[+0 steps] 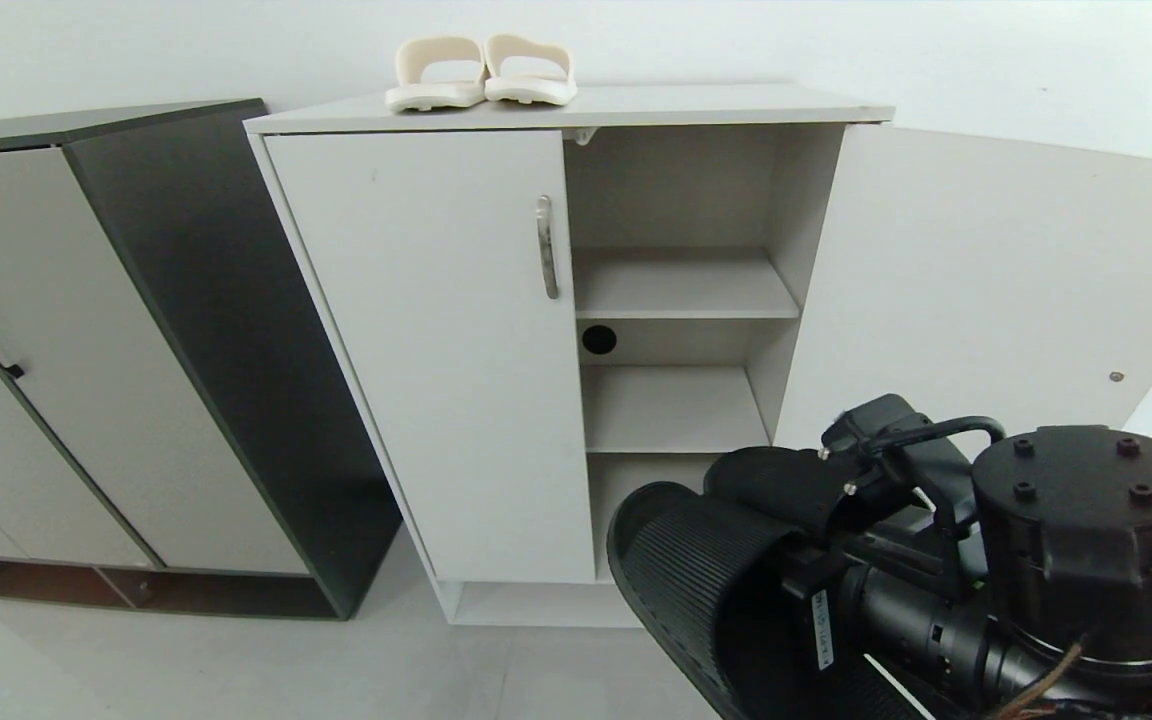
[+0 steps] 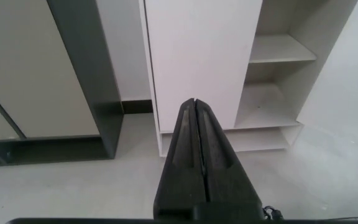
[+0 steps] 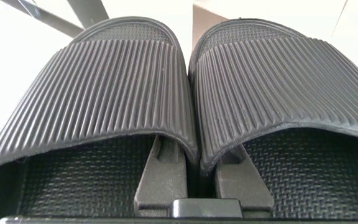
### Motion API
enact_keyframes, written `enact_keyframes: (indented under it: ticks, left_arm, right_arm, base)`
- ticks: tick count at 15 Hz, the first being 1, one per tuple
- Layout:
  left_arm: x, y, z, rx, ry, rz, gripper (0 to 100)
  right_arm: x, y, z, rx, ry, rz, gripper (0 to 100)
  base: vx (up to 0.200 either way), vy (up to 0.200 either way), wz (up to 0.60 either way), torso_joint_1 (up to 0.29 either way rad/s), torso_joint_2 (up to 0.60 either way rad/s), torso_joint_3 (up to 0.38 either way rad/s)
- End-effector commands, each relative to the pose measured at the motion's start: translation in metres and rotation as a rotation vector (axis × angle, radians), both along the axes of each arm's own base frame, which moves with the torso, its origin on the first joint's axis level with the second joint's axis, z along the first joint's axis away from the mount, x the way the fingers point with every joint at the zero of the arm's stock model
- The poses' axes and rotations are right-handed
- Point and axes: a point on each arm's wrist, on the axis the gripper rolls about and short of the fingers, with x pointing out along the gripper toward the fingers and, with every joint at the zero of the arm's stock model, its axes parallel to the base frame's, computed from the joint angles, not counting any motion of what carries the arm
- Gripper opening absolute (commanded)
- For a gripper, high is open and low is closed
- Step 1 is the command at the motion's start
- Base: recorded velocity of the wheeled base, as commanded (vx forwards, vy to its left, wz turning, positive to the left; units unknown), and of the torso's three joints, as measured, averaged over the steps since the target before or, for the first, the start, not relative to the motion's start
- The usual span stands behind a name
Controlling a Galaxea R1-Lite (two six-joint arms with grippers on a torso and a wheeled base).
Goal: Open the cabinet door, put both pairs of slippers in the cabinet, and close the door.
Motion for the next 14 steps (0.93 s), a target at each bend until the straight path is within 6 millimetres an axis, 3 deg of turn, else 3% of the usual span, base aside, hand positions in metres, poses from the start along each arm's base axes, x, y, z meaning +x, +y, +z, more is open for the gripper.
enact_keyframes:
  ticks: [1,6,8,10,14]
  left_arm:
    - [0.0,0.0,0.0,-0.001,0.001,0.001,0]
    - [0.0,0.0,0.0,-0.002,0.001,0.0,0]
    - [0.0,0.0,0.0,-0.002,0.001,0.001,0]
    - [0.0,0.0,0.0,-0.001,0.001,0.003,0]
    - [0.0,0.0,0.0,0.001,0.001,0.003,0]
  right_arm:
    - [0.003,0.004,-0.008,-0.025,0.017,-0.002,0]
    - [0.007,0.005,-0.012,-0.032,0.024,-0.011,0]
    - [0.018,0.005,-0.017,-0.037,0.03,-0.049,0]
    - [0.034,0.008,-0.027,-0.022,0.035,-0.107,0]
    - [0.072,0.037,-0.069,-0.024,-0.004,-0.33,0]
  base:
    - [0.0,0.0,0.0,0.0,0.0,0.0]
    - [0.0,0.2,0.0,0.005,0.0,0.004]
    - [0.0,0.2,0.0,0.005,-0.01,0.002]
    - [0.0,0.1,0.0,0.004,0.0,0.004]
    - [0.0,0.0,0.0,0.0,0.0,0.0]
